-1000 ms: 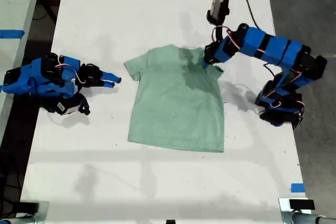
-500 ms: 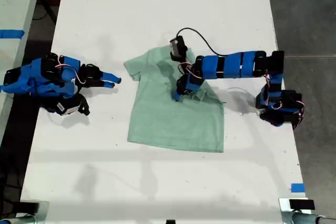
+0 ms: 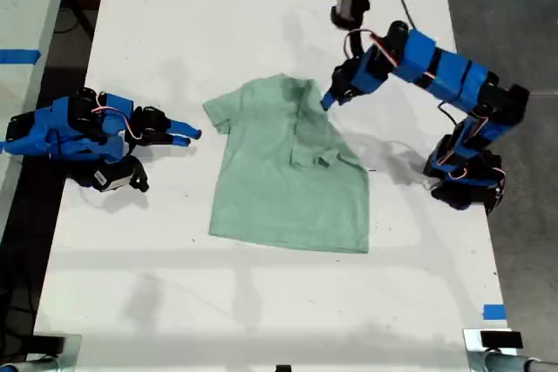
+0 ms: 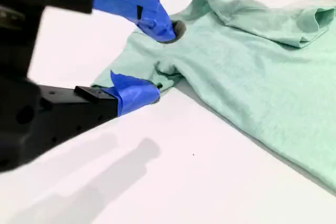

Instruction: Fold t shirt

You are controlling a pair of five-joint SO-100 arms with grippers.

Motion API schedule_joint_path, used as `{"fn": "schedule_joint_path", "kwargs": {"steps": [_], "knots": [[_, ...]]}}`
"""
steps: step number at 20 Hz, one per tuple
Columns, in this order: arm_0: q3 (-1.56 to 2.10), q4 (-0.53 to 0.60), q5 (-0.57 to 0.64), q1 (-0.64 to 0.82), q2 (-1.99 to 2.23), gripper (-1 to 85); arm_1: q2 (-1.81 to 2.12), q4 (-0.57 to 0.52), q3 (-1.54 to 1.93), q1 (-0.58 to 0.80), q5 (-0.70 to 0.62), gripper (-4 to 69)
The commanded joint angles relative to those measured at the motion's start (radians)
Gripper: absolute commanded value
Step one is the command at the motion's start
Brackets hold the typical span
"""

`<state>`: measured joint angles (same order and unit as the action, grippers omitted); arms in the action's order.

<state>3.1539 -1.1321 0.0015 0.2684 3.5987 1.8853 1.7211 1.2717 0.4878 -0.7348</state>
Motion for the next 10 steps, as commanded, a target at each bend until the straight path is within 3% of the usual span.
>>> {"fn": "schedule_joint_path", "kwargs": {"steps": [1, 6, 9, 10], "knots": [[-0.012, -0.002, -0.015, -0.011, 0.008, 15.3, 0.460, 0.018, 0.210, 0.055, -0.014, 0.6], [-0.012, -0.002, -0.015, -0.008, 0.008, 14.5, 1.192, -0.018, 0.831, -0.012, 0.077, 0.6], [-0.012, -0.002, -0.015, -0.006, 0.008, 14.6, 1.491, -0.258, 1.183, -0.187, 0.133, 0.8], [-0.012, -0.002, -0.015, -0.006, 0.008, 14.6, 1.586, -0.282, 1.318, -0.201, 0.152, 0.8]]}}
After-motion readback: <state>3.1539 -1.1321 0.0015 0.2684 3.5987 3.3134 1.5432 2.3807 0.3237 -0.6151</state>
